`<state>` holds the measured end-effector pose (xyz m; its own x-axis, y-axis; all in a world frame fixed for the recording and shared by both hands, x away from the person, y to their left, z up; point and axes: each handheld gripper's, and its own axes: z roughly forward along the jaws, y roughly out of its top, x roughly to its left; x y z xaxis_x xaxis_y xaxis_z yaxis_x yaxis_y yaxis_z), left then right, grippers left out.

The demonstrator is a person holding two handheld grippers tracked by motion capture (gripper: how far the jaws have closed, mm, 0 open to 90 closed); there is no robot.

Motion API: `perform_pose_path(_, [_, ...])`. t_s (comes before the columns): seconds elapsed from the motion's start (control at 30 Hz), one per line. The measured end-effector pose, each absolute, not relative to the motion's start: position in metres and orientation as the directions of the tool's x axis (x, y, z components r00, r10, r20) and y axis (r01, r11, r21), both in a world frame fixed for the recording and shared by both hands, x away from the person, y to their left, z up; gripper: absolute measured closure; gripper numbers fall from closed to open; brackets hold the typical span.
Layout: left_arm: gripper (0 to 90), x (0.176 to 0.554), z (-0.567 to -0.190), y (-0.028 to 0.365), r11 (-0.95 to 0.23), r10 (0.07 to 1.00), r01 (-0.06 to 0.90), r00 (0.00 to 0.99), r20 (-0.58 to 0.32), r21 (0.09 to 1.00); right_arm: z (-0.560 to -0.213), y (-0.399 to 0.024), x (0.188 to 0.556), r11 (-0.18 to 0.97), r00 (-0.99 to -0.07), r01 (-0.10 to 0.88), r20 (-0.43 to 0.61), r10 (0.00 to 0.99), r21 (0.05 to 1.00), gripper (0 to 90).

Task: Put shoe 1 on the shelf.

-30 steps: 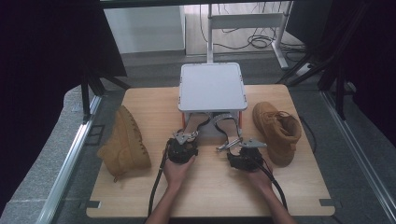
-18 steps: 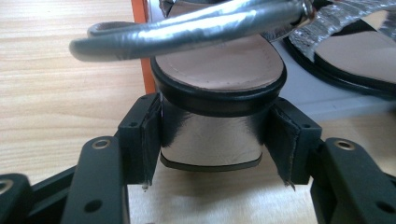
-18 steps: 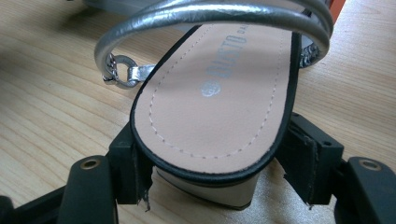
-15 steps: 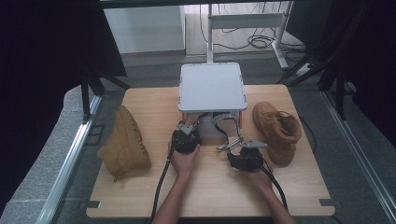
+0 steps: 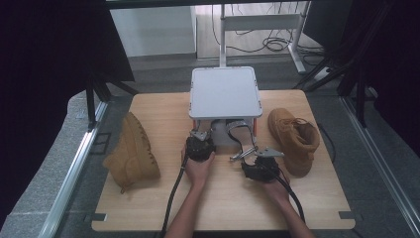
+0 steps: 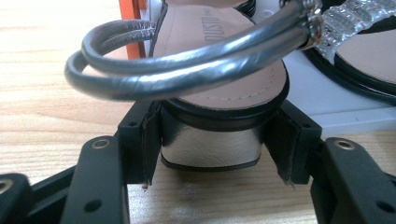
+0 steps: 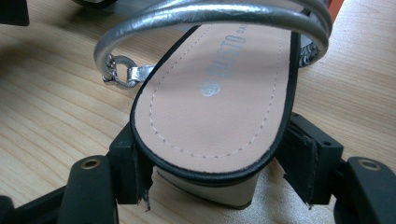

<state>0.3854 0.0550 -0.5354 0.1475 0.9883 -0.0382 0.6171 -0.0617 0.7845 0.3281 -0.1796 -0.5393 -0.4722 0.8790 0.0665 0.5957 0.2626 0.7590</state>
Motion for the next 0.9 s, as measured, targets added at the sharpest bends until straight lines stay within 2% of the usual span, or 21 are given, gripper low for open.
perform_pose_path(0.23, [39.6,0.375,-0.525,0.065,-0.089,0.977,0.575,0.210,-0.042,0.813,-0.539,-0.180,0.328,0.263,-0.472,0.596,0.066,0.879,0.759,33.4])
perform_pose_path(0.4, [42.7,0.374,-0.523,0.069,-0.089,0.973,0.565,0.225,-0.050,0.821,-0.539,-0.180,0.328,0.264,-0.473,0.596,0.065,0.879,0.758,33.4])
perform_pose_path(0.9, [43.1,0.382,-0.527,0.053,-0.040,0.990,0.544,0.137,-0.042,0.838,-0.538,-0.180,0.329,0.270,-0.474,0.598,0.062,0.878,0.754,33.5])
